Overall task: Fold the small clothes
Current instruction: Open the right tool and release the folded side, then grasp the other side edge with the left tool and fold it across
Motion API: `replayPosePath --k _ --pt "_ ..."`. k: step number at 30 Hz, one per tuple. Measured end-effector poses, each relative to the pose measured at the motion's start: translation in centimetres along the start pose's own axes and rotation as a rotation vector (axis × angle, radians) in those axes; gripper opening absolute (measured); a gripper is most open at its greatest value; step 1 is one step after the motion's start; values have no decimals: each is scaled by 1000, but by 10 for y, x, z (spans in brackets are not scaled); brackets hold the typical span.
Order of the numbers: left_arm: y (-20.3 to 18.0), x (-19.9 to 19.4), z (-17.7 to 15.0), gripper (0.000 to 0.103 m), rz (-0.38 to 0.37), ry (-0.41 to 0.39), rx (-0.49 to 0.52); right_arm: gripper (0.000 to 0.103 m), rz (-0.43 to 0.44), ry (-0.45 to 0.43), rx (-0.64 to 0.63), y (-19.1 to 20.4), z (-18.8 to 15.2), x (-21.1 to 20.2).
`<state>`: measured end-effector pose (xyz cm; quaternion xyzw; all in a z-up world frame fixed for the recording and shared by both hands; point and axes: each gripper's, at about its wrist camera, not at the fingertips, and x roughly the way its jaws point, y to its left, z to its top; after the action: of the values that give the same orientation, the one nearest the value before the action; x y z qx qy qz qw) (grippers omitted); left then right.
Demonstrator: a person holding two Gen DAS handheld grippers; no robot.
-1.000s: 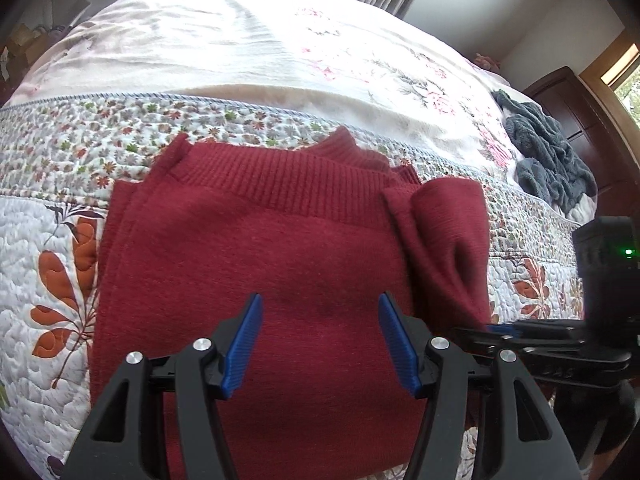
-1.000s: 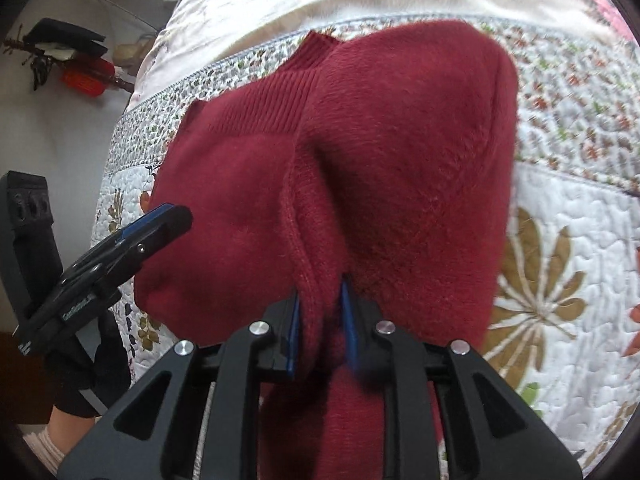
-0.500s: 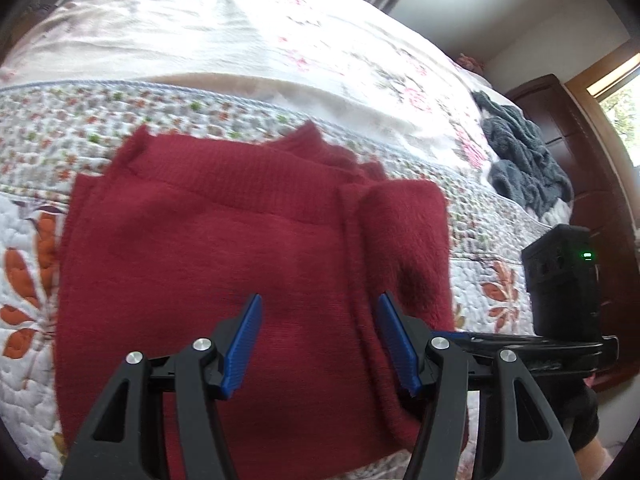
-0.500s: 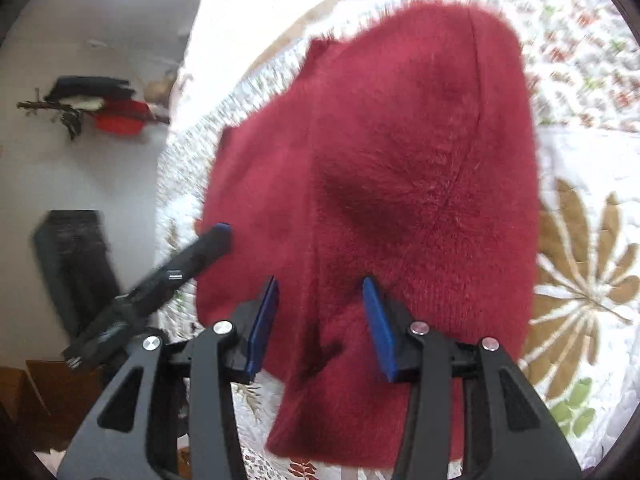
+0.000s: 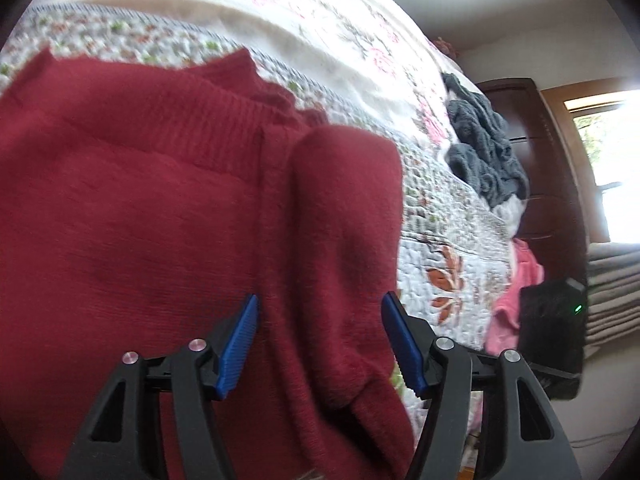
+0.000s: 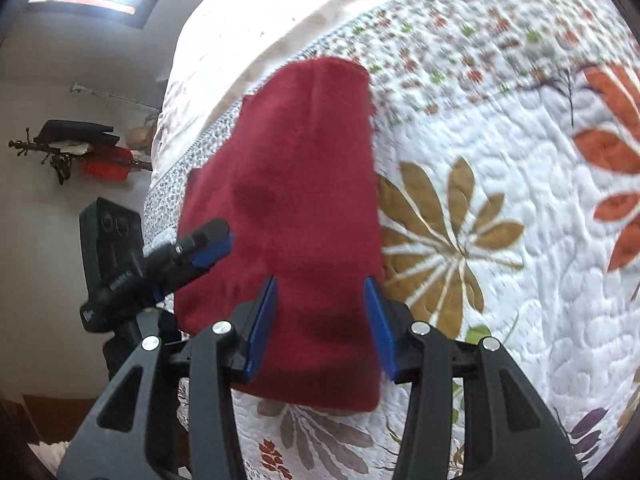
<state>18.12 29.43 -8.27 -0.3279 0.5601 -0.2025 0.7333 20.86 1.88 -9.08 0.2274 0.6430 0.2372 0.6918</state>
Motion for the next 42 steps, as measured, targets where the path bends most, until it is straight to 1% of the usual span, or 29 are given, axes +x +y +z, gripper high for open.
replayPosePath --k 4,7,8,10,11,13,15,16,18,19,20,22,28,32,37,39,42 --pt "0 15 1 64 -3 18 -27 45 2 11 4 -9 -10 4" --pt "0 19 3 60 1 19 -38 45 2 16 13 -13 -12 7" --pt "-2 19 3 47 1 12 -38 45 4 16 16 -13 -13 9" --pt "-7 20 3 32 11 1 -29 45 1 18 24 -15 -14 10" --pt "-10 22 4 28 18 -2 -25 45 2 19 29 -17 -15 11" --pt "-12 25 5 27 20 2 -25 45 9 24 40 -19 -17 13" --pt "-10 31 7 31 26 17 -45 45 8 28 41 -17 -18 18" --pt "-8 34 8 33 20 24 -60 45 7 30 40 -16 -19 20" --pt "-3 37 9 32 3 27 -85 45 5 30 40 -15 -20 21" --pt "-2 37 9 29 -2 23 -88 45 2 28 40 -14 -21 21" --pt "-2 35 9 18 -9 15 -85 45 1 26 41 -14 -21 21" --pt "-3 28 8 15 -24 -5 -73 45 4 17 45 -12 -21 20" --pt "-15 -8 2 14 -56 -109 -12 45 26 -19 48 -3 -20 10" --pt "-8 -34 1 13 -64 -146 -9 46 32 -26 23 9 -18 8" --pt "7 -66 4 13 -37 -174 12 48 37 -10 -8 27 -18 18" --pt "17 -81 7 13 -20 -193 8 50 45 -5 -16 28 -21 22" --pt "30 -100 10 13 3 -221 -5 51 56 7 -32 37 -22 30"
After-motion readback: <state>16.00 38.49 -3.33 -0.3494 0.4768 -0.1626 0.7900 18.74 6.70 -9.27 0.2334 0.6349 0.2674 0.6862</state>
